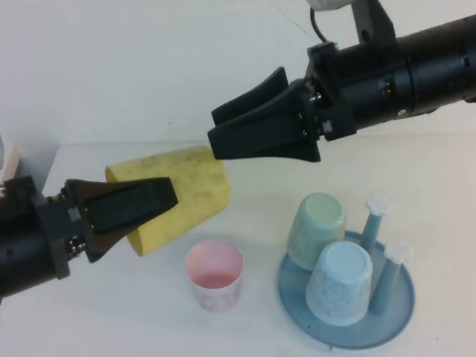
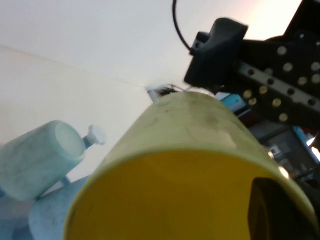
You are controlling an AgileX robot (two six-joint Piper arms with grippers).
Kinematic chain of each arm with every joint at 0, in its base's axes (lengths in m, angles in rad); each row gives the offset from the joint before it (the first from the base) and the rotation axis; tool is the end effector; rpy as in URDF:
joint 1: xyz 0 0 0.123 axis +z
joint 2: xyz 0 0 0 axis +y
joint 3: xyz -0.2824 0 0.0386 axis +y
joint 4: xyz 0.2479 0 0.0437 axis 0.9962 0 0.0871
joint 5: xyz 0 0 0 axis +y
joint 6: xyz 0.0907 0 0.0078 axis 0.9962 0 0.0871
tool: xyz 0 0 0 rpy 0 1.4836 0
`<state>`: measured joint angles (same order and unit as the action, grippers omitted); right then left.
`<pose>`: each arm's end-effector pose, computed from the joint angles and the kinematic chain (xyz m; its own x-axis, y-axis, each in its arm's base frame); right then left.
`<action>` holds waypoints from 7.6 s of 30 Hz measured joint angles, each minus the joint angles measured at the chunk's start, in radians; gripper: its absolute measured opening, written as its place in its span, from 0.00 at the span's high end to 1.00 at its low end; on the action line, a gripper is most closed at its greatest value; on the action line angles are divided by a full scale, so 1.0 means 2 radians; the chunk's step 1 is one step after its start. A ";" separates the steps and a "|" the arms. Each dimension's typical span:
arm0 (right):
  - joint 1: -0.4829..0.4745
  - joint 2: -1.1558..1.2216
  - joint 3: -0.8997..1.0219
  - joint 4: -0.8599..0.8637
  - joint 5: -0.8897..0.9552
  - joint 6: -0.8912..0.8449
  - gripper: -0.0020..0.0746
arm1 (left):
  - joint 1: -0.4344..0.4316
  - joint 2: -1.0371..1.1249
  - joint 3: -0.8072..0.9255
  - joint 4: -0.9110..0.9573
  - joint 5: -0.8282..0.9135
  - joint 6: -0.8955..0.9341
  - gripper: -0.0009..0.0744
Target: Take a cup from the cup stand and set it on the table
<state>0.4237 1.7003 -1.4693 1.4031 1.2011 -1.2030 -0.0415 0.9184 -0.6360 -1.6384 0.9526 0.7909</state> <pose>0.2905 0.2229 0.3651 -0.4141 -0.2171 -0.8840 -0.9073 0.0213 0.4198 0.1589 -0.0808 0.3384 -0.7127 -0.4254 -0.5577 0.4416 0.3456 -0.8280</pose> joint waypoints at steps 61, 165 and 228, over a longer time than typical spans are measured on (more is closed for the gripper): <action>-0.063 -0.280 0.130 -0.637 0.003 0.302 0.98 | -0.160 0.303 -0.216 0.674 -0.101 -0.331 0.53; -0.063 -0.747 0.520 -0.640 -0.188 0.368 0.98 | 0.020 -0.464 0.331 0.735 -0.315 -0.395 0.99; -0.218 -0.856 0.746 -0.693 -0.410 0.511 0.98 | -0.001 -0.464 0.329 0.798 -0.310 -0.427 0.99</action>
<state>-0.0121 -0.0122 0.0223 0.0176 0.3818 -0.1804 -0.0434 -0.0092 0.0222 -0.0433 0.3333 -0.0639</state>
